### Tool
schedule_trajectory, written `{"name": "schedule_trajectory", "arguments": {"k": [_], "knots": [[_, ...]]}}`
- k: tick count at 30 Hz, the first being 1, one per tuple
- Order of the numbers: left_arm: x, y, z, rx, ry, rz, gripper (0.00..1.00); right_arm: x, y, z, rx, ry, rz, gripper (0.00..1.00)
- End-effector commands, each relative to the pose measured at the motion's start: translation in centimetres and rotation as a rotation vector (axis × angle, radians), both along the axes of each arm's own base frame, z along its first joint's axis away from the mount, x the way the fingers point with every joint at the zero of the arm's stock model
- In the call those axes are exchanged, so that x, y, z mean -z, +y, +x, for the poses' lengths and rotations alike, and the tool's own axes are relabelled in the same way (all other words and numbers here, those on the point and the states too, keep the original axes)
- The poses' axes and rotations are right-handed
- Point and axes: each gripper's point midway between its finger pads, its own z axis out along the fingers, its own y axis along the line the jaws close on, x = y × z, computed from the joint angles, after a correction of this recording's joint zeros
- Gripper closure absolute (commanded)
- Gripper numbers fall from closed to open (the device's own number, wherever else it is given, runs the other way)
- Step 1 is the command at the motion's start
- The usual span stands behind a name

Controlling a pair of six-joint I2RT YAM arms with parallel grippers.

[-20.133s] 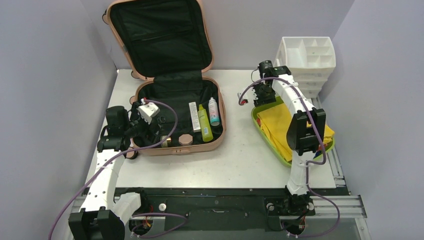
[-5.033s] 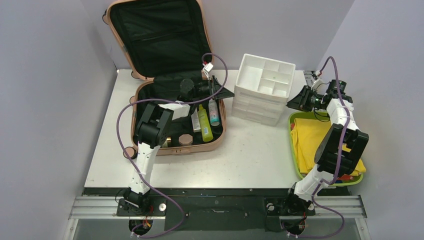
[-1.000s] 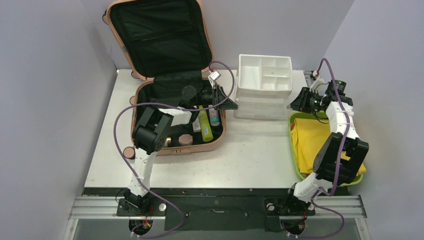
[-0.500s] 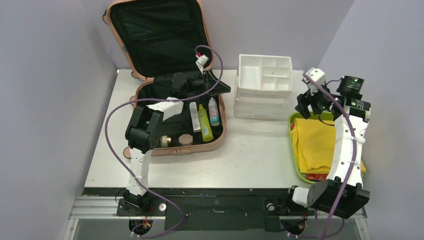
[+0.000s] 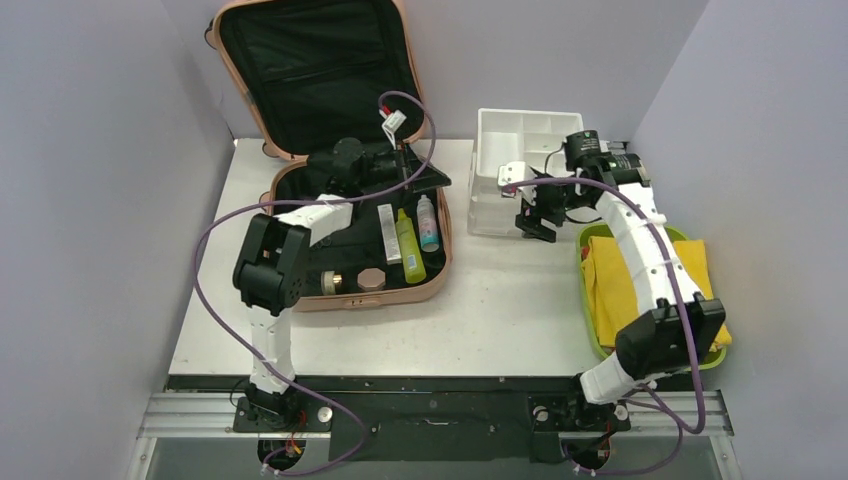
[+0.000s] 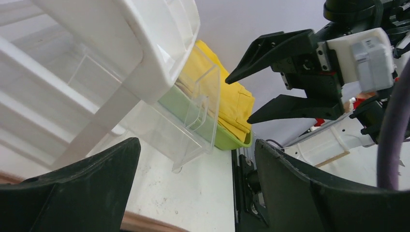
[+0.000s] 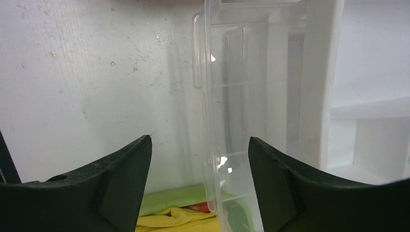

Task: Open, take out, and arrange the luggage
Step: Open the drawer in the storage box.

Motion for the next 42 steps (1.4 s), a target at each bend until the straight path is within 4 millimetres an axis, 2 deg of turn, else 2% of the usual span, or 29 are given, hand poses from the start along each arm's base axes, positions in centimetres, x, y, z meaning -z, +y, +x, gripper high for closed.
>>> {"name": "schedule_trajectory", "arguments": {"k": [1,5,11,12,13,14,17,28,32,36,41,42], "knots": [[-3.7,3.3,-0.2,-0.083,-0.146,0.046,0.15,0.5,0.4,2.0,-0.016,-0.011,-0.066,0.32],[-3.7,6.0,-0.6,-0.125,-0.147,0.07,0.15,1.9,0.5,2.9,-0.021,0.031,-0.099,0.37],[-3.1,10.0,-1.1,-0.206,-0.156,0.136,0.14,3.2,0.8,1.7,-0.044,0.08,-0.149,0.6],[-3.2,10.7,-1.3,-0.22,-0.159,0.134,0.14,3.4,0.6,1.7,-0.032,0.076,-0.163,0.74],[-3.2,11.0,-1.4,-0.226,-0.159,0.132,0.14,3.5,0.7,1.6,-0.029,0.072,-0.17,0.8],[-3.3,11.7,-1.5,-0.238,-0.157,0.125,0.14,3.5,0.6,1.7,-0.017,0.068,-0.181,0.91],[-2.9,12.6,-2.0,-0.253,-0.141,0.113,0.14,3.2,0.6,1.6,-0.002,0.067,-0.183,1.0],[-2.2,13.7,-2.5,-0.274,-0.124,0.098,0.14,2.3,0.7,0.1,-0.017,0.094,-0.192,1.0],[-2.1,13.6,-2.3,-0.273,-0.116,0.092,0.14,1.1,0.9,0.7,-0.009,0.086,-0.164,1.0],[-2.1,13.6,-2.4,-0.275,-0.113,0.089,0.14,0.4,1.4,-0.1,-0.048,0.121,-0.142,1.0],[-1.8,13.6,-2.6,-0.272,-0.115,0.091,0.14,0.9,1.2,-1.2,-0.056,0.138,-0.166,1.0],[-1.8,13.6,-2.7,-0.272,-0.112,0.092,0.14,1.7,1.0,-1.3,-0.053,0.15,-0.179,1.0]]}}
